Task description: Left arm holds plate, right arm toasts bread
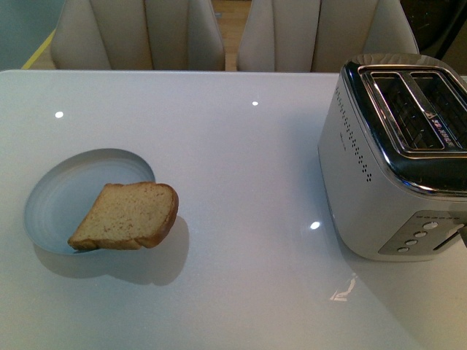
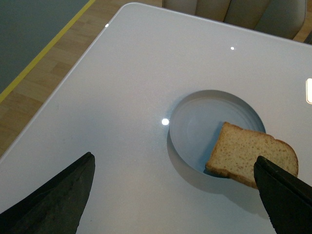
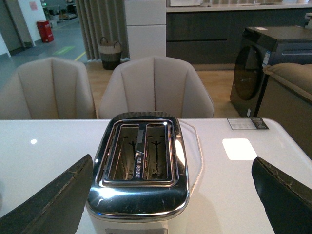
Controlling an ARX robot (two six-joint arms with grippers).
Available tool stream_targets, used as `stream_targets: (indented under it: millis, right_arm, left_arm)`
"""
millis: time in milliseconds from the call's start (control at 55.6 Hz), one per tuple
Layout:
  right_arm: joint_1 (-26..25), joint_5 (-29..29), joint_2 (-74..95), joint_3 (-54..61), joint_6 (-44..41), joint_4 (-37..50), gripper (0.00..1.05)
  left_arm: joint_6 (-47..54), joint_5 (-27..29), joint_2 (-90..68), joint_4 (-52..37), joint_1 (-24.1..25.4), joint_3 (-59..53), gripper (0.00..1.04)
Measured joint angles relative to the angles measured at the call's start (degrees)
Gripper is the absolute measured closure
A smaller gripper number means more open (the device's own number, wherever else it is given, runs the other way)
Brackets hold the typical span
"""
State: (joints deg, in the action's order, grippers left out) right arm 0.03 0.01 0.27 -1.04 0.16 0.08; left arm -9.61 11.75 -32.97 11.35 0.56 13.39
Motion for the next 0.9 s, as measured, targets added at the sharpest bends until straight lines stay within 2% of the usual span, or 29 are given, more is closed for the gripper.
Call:
stream_targets:
  millis: [72,144,216,270,413,557,899]
  right_arm:
    - [0.0,0.0,0.0,0.0,0.0,0.0,0.09]
    - [0.0,0.0,0.0,0.0,0.0,0.0,0.09]
    - [0.0,0.0,0.0,0.0,0.0,0.0,0.09]
    - [0.0,0.0,0.0,0.0,0.0,0.0,0.09]
    - [0.0,0.0,0.0,0.0,0.0,0.0,0.09]
    - [0.0,0.0,0.0,0.0,0.0,0.0,0.09]
    - [0.0,0.0,0.0,0.0,0.0,0.0,0.09]
  left_arm:
    - [1.0,-3.9,-7.1,-6.8,4.2,0.9,0.07]
    - [2.1,-10.4,-22.0,-19.5,9.6,4.2,0.07]
    - [2.7,-13.4,-35.1,-28.5,12.4,7.4,0.07]
    - [2.8,-14.2,-41.2,-31.7,13.2,8.9,0.07]
    - [4.7,-13.7,-54.9,-38.7,13.9,11.1,0.07]
    - [4.3,-16.3,-69.1,-44.4,14.2,12.7,0.07]
    - [-0.6,-18.5,-86.4,-49.7,14.7,18.5,0.07]
